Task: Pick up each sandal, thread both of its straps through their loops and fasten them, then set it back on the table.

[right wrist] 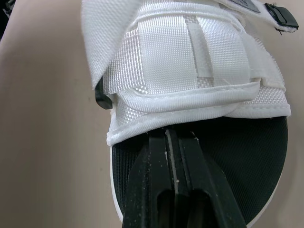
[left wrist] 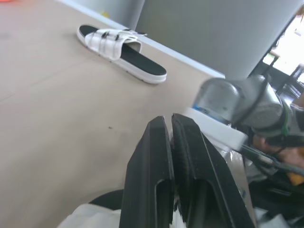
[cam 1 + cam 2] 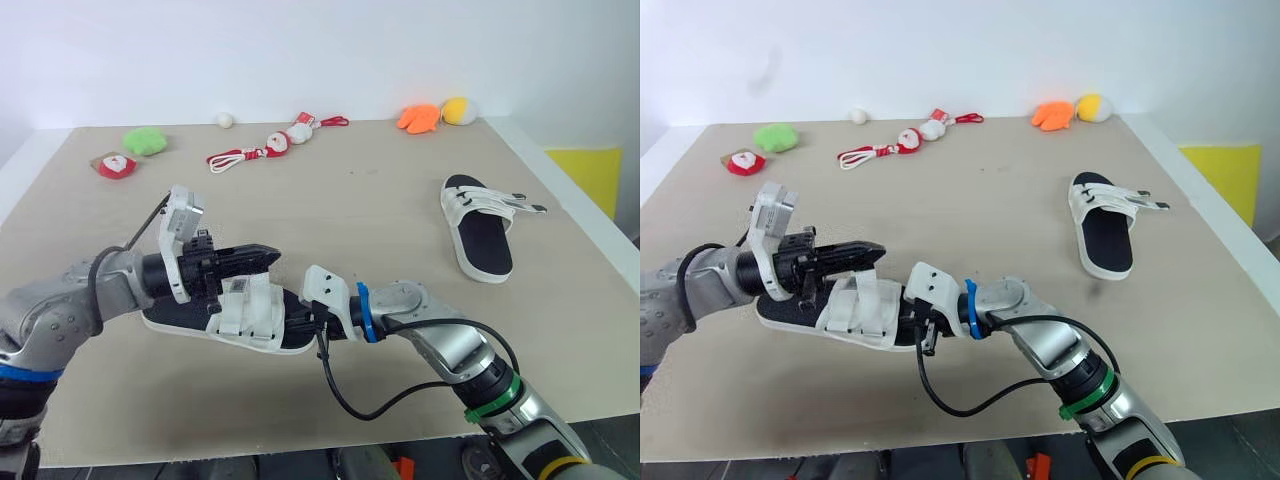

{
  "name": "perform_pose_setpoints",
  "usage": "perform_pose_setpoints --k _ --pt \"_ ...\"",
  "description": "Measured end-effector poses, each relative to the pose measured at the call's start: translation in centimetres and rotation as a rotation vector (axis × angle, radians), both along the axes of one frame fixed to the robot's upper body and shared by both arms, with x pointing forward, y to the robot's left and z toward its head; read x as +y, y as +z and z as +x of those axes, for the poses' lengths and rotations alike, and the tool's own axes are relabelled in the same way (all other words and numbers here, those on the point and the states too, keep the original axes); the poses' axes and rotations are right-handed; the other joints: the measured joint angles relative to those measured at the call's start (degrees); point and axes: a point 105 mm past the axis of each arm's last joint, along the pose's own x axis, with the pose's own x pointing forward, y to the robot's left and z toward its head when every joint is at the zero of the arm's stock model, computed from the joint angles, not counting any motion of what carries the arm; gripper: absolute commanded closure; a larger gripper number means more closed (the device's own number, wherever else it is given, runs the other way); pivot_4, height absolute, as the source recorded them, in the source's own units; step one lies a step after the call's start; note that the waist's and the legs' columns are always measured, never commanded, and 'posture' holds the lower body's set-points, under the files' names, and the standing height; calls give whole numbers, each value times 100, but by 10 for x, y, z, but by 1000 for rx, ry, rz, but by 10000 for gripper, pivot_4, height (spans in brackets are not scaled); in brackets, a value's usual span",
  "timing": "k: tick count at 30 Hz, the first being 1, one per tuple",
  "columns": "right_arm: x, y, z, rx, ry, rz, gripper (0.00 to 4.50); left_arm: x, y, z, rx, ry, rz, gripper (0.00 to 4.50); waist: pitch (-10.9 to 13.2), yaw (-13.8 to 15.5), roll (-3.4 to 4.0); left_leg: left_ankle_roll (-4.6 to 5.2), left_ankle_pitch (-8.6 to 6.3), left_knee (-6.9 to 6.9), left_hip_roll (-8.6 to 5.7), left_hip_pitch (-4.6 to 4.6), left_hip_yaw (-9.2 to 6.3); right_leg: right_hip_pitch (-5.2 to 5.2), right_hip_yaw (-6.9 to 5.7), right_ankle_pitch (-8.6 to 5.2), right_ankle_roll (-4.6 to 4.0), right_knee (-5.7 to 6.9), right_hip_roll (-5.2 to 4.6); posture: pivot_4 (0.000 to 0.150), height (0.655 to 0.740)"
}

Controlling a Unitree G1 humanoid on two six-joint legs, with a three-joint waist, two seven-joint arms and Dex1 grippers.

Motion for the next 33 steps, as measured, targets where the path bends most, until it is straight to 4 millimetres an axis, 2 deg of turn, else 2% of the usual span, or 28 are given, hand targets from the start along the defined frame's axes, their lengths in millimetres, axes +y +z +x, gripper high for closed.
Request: perform_pose_setpoints --k 13,17,24,33 --pt "0 0 0 -10 -1 -2 45000 11 -32 30 99 -23 29 43676 -1 0 -1 3 4 -1 0 0 -3 0 0 6 -3 0 2 1500 7400" --pt "0 0 0 -13 -5 -2 45000 10 -43 38 130 -21 26 43676 -1 2 -1 3 4 0 0 -1 -5 0 0 20 21 0 2 1500 7400" --pt "1 0 0 -16 -9 -2 45000 2 -44 47 219 -60 -28 43676 -1 0 -1 8 7 0 -1 -3 -6 1 0 24 26 0 2 1500 7400" --pt "0 0 0 -19 -14 -2 45000 0 -59 53 240 -43 32 43676 -1 3 -1 9 8 1 -3 -3 -8 2 -1 26 27 0 2 1500 7400"
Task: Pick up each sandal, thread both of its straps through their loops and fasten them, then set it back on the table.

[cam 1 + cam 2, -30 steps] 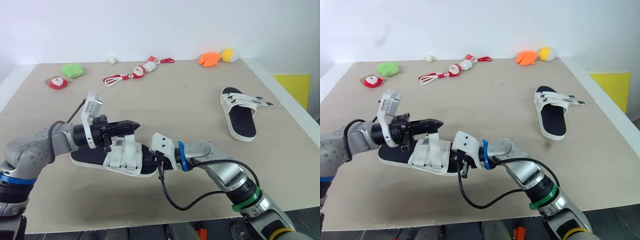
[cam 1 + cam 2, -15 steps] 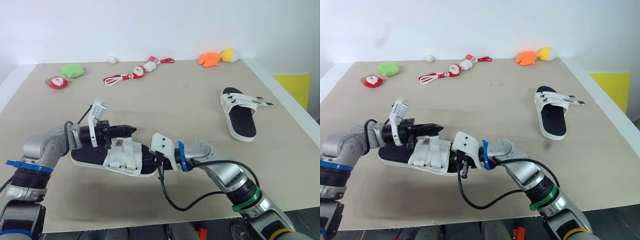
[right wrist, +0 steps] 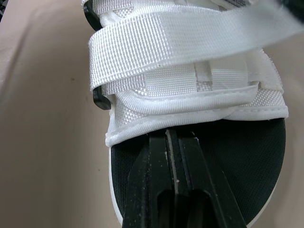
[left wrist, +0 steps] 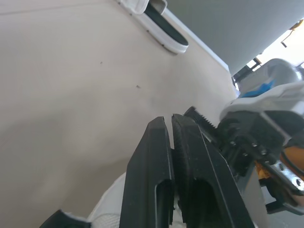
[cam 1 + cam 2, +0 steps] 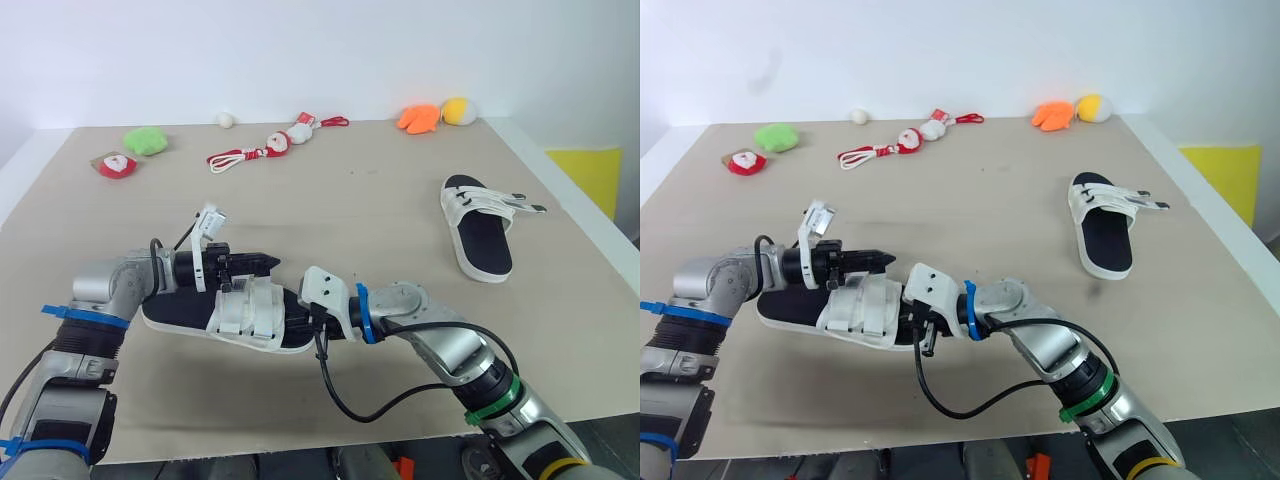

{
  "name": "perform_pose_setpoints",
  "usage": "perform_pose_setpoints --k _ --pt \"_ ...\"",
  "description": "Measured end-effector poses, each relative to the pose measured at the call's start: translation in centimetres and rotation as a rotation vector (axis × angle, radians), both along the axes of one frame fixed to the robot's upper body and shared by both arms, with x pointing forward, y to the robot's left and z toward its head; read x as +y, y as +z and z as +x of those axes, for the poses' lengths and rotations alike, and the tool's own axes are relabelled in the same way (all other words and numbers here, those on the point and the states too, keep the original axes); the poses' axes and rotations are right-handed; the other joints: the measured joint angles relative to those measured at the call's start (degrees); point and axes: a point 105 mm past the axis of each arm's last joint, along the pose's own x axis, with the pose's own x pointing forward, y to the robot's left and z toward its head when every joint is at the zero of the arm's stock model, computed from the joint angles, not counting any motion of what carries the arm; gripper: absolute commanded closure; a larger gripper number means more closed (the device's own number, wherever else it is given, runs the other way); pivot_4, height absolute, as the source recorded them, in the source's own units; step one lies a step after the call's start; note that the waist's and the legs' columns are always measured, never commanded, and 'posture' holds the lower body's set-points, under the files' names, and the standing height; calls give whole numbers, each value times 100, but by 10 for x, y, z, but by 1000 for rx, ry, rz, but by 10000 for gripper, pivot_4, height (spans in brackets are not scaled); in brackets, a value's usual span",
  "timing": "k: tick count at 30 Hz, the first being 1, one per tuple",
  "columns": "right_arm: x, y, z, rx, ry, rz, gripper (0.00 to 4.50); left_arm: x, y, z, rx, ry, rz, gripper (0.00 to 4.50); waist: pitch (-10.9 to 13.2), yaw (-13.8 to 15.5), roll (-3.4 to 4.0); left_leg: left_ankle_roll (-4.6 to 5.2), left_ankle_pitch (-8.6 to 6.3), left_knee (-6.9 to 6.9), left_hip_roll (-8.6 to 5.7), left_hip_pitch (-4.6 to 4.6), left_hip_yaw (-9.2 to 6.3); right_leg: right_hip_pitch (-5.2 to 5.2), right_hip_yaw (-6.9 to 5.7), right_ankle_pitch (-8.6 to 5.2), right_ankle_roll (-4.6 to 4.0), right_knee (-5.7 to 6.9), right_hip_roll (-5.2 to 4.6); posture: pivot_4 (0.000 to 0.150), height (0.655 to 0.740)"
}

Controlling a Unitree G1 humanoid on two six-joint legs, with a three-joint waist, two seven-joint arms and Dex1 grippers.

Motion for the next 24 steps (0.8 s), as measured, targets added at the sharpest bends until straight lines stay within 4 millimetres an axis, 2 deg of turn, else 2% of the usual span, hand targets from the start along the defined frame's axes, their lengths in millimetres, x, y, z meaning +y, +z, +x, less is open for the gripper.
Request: perform_pose_setpoints --k 14,24 --pt "0 0 0 -3 0 -1 45000 2 -5 1 -26 -29 73 43676 0 -1 0 1 0 0 0 0 -1 0 0 1 1 0 0 1500 7400" --pt "0 0 0 -3 -1 -2 45000 3 -23 -1 -95 -62 186 43676 -1 -1 0 1 0 0 0 0 -1 1 0 -1 -2 0 0 1500 7400"
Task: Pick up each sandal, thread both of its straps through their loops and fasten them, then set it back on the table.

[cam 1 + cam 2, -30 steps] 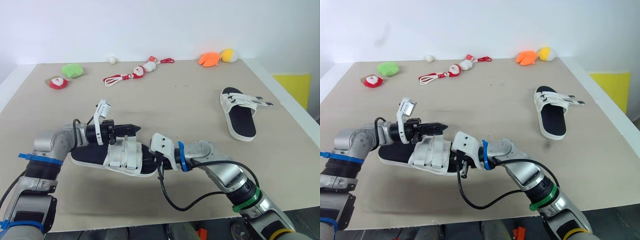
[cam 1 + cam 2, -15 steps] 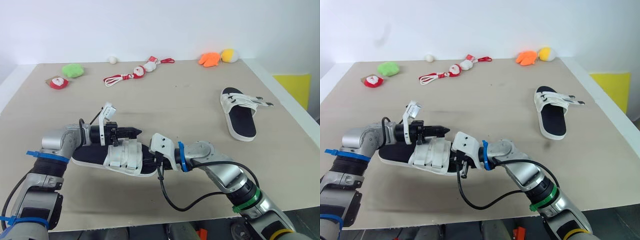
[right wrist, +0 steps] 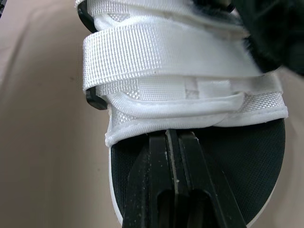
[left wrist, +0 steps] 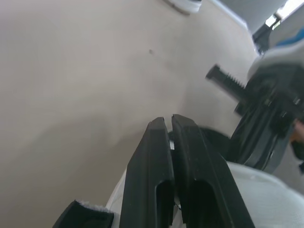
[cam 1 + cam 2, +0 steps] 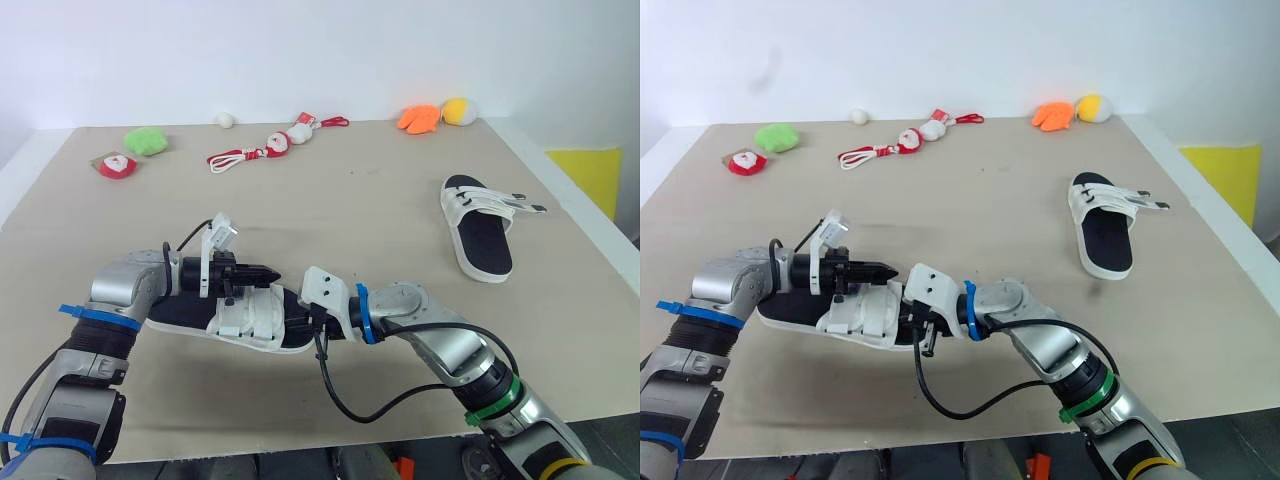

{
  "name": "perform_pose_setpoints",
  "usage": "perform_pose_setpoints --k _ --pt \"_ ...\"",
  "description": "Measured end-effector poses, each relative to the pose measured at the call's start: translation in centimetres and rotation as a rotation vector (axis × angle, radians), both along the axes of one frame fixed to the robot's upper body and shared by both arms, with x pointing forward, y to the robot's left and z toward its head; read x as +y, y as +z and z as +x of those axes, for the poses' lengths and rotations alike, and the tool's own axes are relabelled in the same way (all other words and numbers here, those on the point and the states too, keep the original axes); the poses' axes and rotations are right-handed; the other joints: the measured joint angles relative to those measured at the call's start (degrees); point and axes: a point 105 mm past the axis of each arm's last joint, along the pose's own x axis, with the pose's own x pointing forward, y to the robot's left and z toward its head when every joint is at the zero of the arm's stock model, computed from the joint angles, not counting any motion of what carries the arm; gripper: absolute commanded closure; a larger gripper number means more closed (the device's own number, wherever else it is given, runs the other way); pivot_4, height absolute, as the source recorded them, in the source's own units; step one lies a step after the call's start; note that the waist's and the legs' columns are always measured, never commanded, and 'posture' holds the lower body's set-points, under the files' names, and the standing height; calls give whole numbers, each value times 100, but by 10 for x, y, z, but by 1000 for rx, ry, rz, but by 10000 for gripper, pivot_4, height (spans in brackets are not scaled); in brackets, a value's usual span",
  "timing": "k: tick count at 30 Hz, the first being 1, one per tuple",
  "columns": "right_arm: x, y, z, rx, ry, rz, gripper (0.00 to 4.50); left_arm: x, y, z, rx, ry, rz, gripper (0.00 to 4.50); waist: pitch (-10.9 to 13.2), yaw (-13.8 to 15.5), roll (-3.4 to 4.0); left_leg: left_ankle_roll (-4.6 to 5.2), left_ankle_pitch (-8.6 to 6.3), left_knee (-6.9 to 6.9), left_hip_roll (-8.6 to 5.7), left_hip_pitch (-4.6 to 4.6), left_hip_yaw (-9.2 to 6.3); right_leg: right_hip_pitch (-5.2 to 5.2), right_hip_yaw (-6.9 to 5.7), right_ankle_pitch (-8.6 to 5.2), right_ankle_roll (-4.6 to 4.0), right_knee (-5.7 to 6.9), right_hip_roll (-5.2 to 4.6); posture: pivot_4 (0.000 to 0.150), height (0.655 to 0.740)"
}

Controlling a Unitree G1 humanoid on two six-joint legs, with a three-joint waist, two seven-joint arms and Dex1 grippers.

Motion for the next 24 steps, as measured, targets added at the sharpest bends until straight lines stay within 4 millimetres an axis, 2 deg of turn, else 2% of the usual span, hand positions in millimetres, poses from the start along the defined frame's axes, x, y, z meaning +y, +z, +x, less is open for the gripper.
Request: perform_pose_setpoints --k 4,5,7,10,11,13,20,24 --pt "0 0 0 0 0 0 45000 0 -2 0 -33 -9 23 43676 -1 0 1 0 0 0 0 0 0 0 0 0 0 0 0 1500 7400" --pt "0 0 0 0 0 0 45000 0 -3 0 -41 -10 34 37430 -1 0 1 0 0 0 0 0 0 0 0 0 0 0 0 1500 7400" --pt "0 0 0 1 0 0 45000 0 -3 1 -59 -17 50 29514 -3 0 2 0 0 0 0 1 0 2 0 -1 -1 0 0 1500 7400" --pt "0 0 0 1 -2 -1 45000 -1 -4 1 -89 -29 68 14291 -4 0 4 0 0 0 0 1 0 2 0 -5 -9 0 0 1500 7400" --pt "0 0 0 0 -3 0 45000 1 -5 3 -94 -21 77 11074 -4 0 4 1 0 0 0 2 0 2 0 -9 -15 0 0 1500 7400" --pt "0 0 0 0 -3 0 45000 3 -6 5 -113 -12 88 308 -4 0 4 2 1 0 0 2 0 2 0 -10 -17 0 0 1500 7400" --pt "1 -1 2 3 -6 1 45000 7 -5 14 -236 -1 143 92 -4 0 5 14 9 0 0 3 0 2 0 -5 -12 0 0 1500 7400" --pt "1 0 2 3 -6 3 45000 16 2 25 -417 43 217 92 -4 0 5 15 9 0 0 3 0 1 1 -4 -13 0 0 1500 7400"
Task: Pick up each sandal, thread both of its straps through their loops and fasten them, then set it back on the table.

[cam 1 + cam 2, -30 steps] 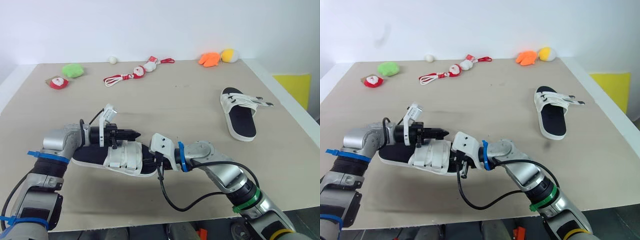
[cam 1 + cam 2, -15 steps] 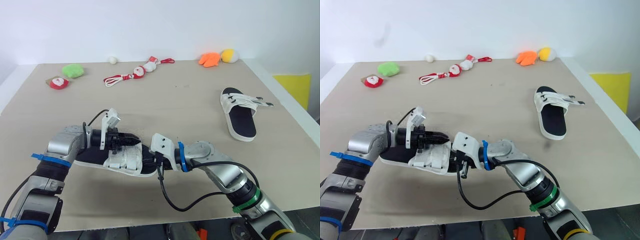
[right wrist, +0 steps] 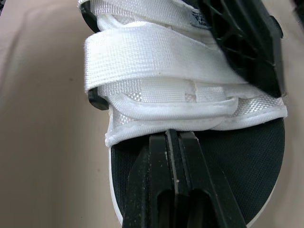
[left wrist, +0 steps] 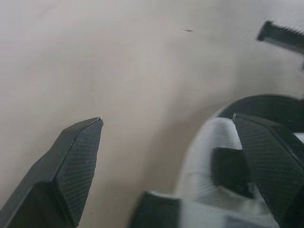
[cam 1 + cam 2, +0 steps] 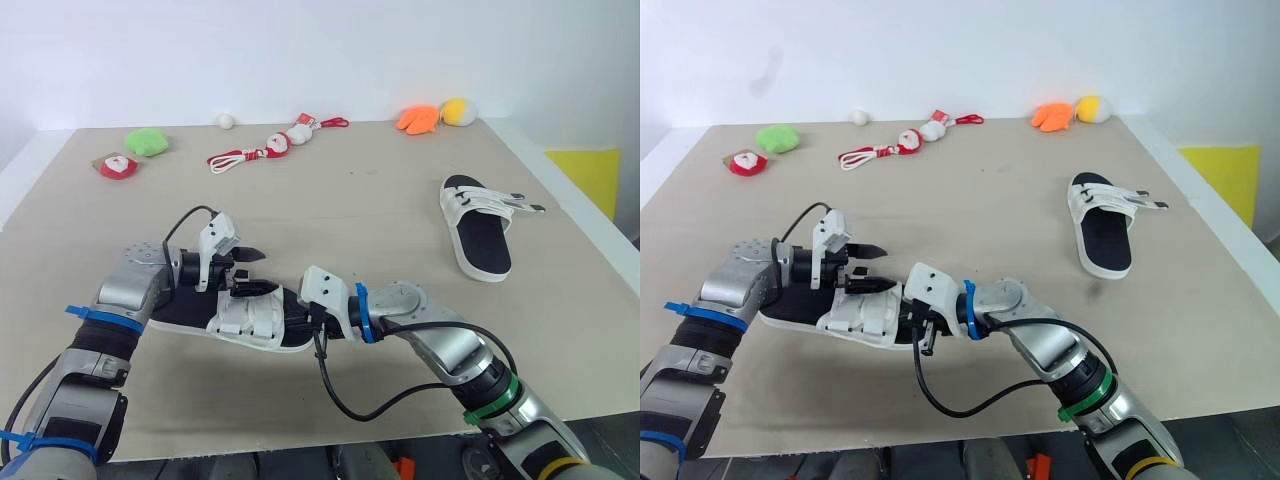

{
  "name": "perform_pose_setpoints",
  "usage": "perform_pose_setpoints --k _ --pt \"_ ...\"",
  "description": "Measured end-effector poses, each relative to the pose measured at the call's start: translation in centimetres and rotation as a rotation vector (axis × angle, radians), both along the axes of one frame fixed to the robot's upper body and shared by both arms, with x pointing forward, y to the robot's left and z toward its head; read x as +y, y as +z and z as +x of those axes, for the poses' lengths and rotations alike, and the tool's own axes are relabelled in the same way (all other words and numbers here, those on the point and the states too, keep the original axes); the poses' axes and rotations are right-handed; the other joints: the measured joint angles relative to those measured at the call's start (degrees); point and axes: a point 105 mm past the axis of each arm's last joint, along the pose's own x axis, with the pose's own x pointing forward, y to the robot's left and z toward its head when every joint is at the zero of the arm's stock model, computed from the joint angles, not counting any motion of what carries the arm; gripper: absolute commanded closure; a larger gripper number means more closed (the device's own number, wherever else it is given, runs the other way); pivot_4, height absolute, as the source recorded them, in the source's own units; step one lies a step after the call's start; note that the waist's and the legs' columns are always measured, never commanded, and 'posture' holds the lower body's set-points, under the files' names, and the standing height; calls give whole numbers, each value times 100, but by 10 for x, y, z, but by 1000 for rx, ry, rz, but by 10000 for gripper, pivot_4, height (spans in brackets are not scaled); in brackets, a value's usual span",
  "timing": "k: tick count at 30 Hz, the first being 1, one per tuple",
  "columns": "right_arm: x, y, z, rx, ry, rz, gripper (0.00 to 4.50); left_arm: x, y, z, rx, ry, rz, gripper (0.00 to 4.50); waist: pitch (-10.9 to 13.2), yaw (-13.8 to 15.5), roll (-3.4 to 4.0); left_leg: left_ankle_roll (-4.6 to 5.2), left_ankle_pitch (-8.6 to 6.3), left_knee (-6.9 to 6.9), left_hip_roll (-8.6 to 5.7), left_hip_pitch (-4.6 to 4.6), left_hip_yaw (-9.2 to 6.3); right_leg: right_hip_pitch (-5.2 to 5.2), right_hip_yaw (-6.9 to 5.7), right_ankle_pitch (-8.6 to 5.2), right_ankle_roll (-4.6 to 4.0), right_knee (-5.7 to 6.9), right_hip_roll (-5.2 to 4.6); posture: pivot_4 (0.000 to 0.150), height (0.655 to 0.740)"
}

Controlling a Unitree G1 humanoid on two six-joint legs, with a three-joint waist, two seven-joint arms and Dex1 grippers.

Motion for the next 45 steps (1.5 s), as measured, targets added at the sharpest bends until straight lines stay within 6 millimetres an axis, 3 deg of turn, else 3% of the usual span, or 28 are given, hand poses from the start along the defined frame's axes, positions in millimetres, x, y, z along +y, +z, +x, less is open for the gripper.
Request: perform_pose_setpoints --k 4,6,9,14,17,18,21,26,28,33,36,41,43,45 --pt "0 1 -1 2 3 10 45000 21 25 4 -366 7 152 92 3 -4 -1 0 1 -7 1 -11 2 -14 3 7 0 -1 0 1500 7400" --pt "-1 3 -3 17 6 30 45000 35 37 -7 -554 -43 239 92 3 0 0 -1 0 -11 1 -18 4 -20 3 11 4 -2 -2 1500 7400" --pt "-10 7 -1 75 -14 77 45000 49 41 -32 -729 -151 340 92 11 26 0 -2 -1 -14 -2 -45 7 -37 2 8 -1 -9 -10 1500 7400" --pt "-35 26 7 116 -41 178 45000 69 45 -54 -845 -191 392 92 23 101 -3 -5 -4 -14 -20 -58 8 -40 2 -2 -5 -13 -26 1500 7400" --pt "-46 40 6 123 -26 239 45000 70 33 -65 -833 -220 388 92 25 96 -2 -6 -5 -13 -23 -60 10 -40 3 -2 -4 -15 -30 1500 7400" --pt "-52 48 7 119 -21 269 38416 72 25 -71 -821 -237 393 0 26 91 -2 -6 -5 -13 -23 -59 10 -40 3 -2 -4 -16 -30 1500 7400" --pt "-67 71 10 104 -26 352 26919 74 18 -75 -833 -248 400 0 34 96 -2 -6 -5 -12 -19 -58 4 -40 -4 1 -1 -14 -27 1500 7400" --pt "-78 117 13 41 7 460 4355 52 12 -72 -884 -272 339 0 41 88 11 -4 -3 -10 -19 -52 8 -36 -1 9 4 -13 -26 1500 7400" --pt "-81 124 12 34 12 478 869 41 12 -69 -897 -279 307 0 42 92 11 -4 -3 -10 -21 -56 8 -36 -1 8 4 -14 -26 1500 7400" --pt "-86 142 4 8 41 488 869 25 9 -63 -900 -306 271 0 43 84 13 3 -7 -12 -23 -57 7 -37 3 1 13 -14 -26 1500 7400" --pt "-87 147 0 -17 46 479 0 20 5 -62 -887 -307 249 6421 43 76 13 6 -9 -12 -21 -56 7 -36 2 0 14 -13 -24 1500 7400" --pt "-88 151 -5 -28 46 469 0 6 -4 -60 -853 -338 214 26219 44 81 15 6 -9 -5 -23 -56 7 -34 3 3 12 -12 -24 1500 7400" --pt "-88 152 -5 -30 39 473 0 5 1 -57 -869 -337 214 31998 44 82 16 6 -9 -5 -23 -56 6 -34 3 4 12 -10 -24 1500 7400" --pt "-88 153 -4 -29 35 478 0 4 6 -52 -877 -316 210 40948 44 82 16 6 -9 -4 -23 -56 6 -34 3 4 12 -10 -24 1500 7400"
